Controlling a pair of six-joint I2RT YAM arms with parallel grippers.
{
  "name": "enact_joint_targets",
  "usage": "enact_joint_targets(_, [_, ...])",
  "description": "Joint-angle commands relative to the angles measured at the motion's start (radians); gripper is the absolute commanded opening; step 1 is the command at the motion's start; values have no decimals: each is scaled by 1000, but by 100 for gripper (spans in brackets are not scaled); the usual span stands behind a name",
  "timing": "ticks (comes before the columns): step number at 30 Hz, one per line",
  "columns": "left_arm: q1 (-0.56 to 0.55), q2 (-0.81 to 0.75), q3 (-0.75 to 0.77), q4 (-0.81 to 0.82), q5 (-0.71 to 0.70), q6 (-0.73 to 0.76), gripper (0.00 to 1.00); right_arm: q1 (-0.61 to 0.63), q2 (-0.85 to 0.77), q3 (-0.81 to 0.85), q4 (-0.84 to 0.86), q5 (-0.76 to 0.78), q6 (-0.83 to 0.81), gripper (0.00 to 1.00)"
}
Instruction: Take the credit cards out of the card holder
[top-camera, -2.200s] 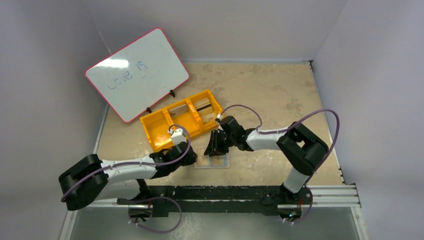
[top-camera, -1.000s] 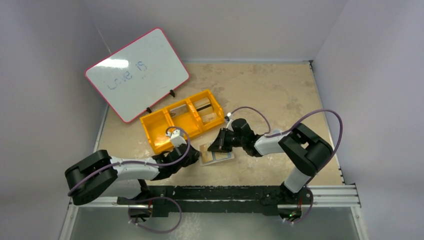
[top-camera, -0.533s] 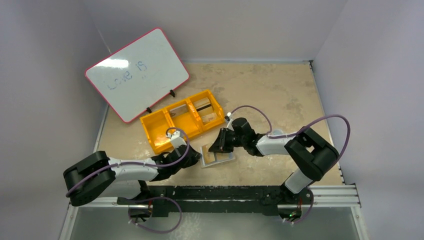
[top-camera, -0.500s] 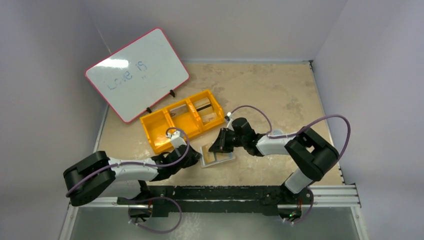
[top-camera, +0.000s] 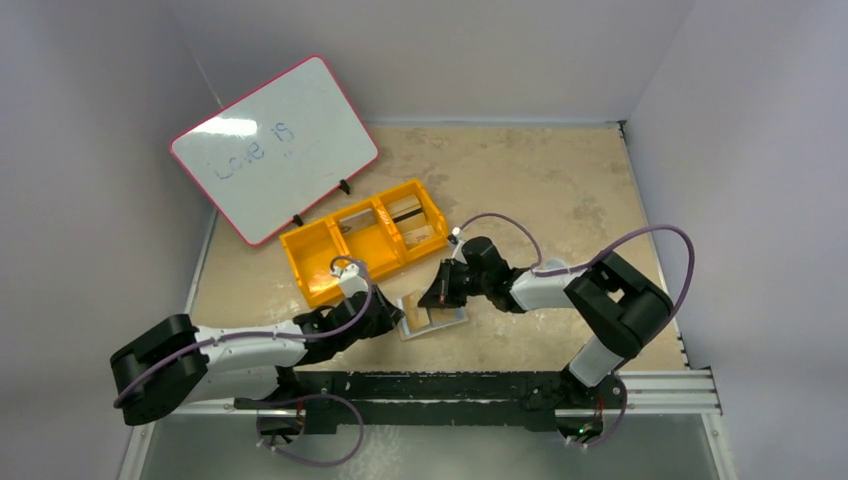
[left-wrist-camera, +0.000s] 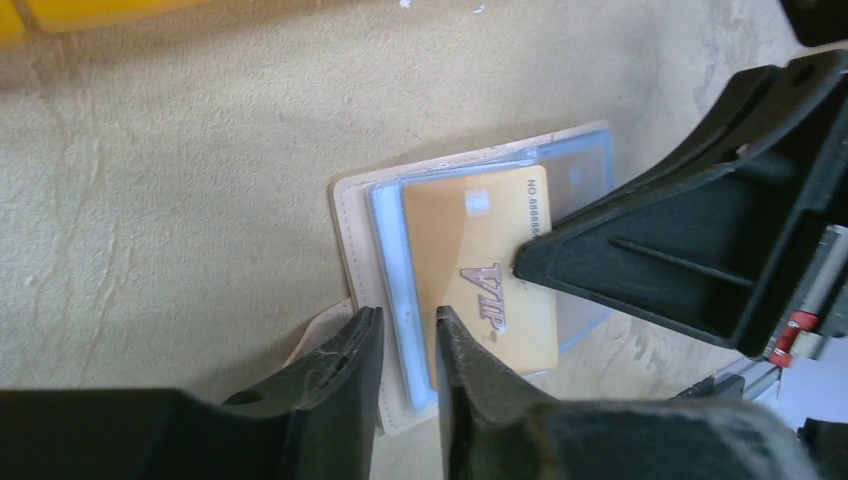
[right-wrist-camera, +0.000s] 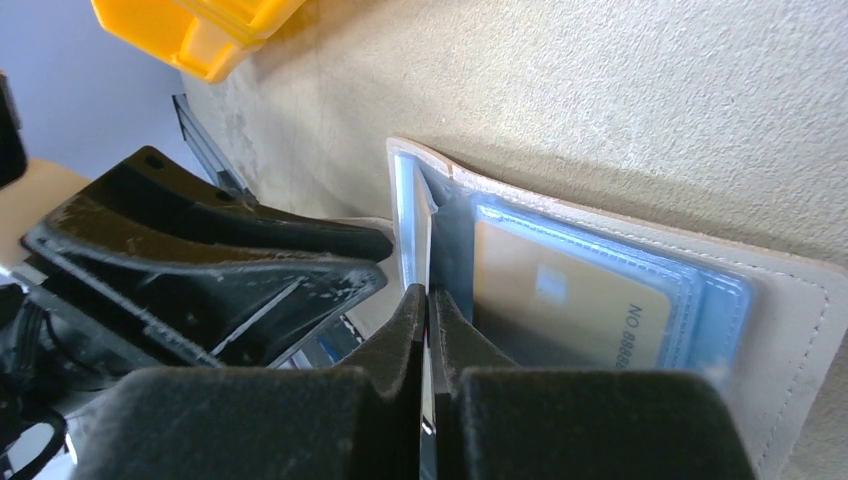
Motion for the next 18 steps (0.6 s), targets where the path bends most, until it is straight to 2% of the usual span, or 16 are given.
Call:
enact_joint_targets(1, [-6, -82, 22, -67, -24, 47, 30, 6, 6, 18, 49, -19, -3, 0])
enact_joint_targets(4, [-6, -79, 20, -46, -24, 55, 40, 5, 23, 19, 66, -33, 5, 0])
enact_joint_targets(14, [-7, 155, 105, -106, 0, 73, 41, 6, 49, 4, 101, -47, 28, 2])
enact_joint_targets(15, [-8, 171, 108, -104, 3, 77, 40, 6, 49, 3, 101, -48, 30, 2])
enact_joint_targets(18, [-13, 195, 118, -167, -21, 66, 24, 6, 29, -4, 89, -33, 28, 4])
